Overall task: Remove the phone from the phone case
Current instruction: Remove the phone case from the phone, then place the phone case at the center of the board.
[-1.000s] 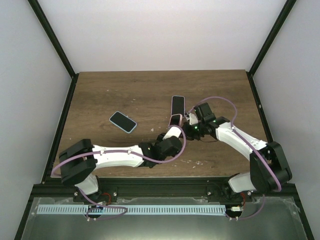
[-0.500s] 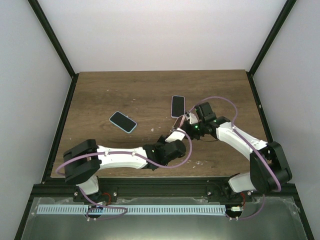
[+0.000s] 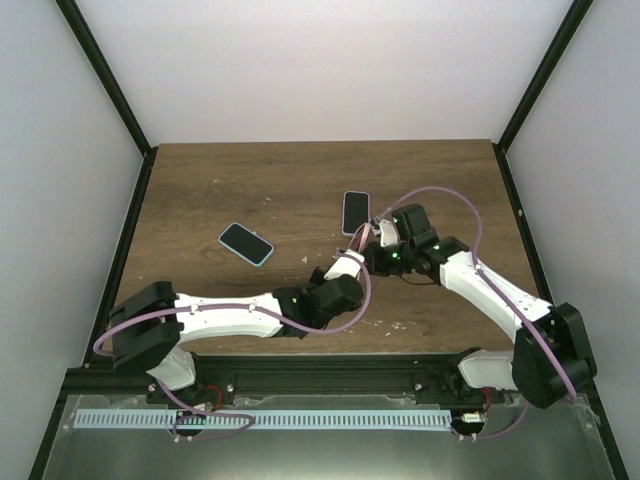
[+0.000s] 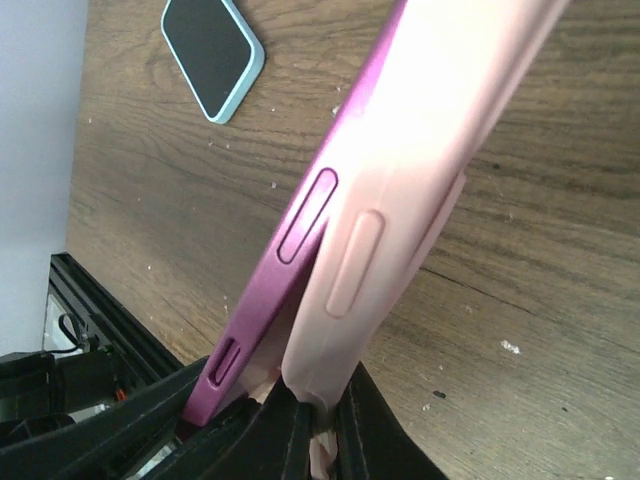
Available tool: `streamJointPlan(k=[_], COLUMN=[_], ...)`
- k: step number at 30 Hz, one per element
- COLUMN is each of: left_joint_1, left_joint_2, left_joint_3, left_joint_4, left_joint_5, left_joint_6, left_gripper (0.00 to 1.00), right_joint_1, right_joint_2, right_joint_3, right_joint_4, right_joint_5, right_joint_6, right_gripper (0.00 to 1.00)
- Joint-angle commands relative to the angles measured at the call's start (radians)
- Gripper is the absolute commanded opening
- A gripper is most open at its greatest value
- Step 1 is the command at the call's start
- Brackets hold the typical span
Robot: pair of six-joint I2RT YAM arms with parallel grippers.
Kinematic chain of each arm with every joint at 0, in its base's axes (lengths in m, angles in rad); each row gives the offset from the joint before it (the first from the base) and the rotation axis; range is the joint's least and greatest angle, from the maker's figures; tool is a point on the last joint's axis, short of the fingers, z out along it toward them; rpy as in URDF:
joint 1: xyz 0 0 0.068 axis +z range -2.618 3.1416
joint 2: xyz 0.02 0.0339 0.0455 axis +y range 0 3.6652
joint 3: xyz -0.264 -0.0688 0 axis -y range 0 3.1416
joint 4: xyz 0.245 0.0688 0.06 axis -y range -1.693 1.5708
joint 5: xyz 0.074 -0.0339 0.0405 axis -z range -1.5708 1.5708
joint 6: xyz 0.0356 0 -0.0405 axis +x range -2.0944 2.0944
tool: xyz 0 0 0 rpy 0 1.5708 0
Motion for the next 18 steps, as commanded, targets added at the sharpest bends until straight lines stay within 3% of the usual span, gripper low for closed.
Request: streamJointPlan(k=[1,8,18], left_joint_1=[0.014,0.020,0.028], left_joint_2=[-0.099,-0.194,-0.239], left_joint_3=[-0.030,-0.062,-0.099], left_joint_4=[-0.041,-0.030,-0.007], left_joint_5=[-0.054,-0.068,-0.060], left_joint_6=[-0.078,-0.113,-0.134], left_gripper=[0.00,0.00,0.00], right_joint_1=[-0.036,-0.081,-0.197], right_joint_2=[-0.039,-0.056,-0.073], right_joint_3=[0.007,0.031,0.052], right_joint_4=[0.011,-0.021,-0.027], right_joint_5=[0.274,0.360,0.331], right_joint_6=[-0.103,-0.180,-0.292], right_gripper=[0.01,0.01,0.01])
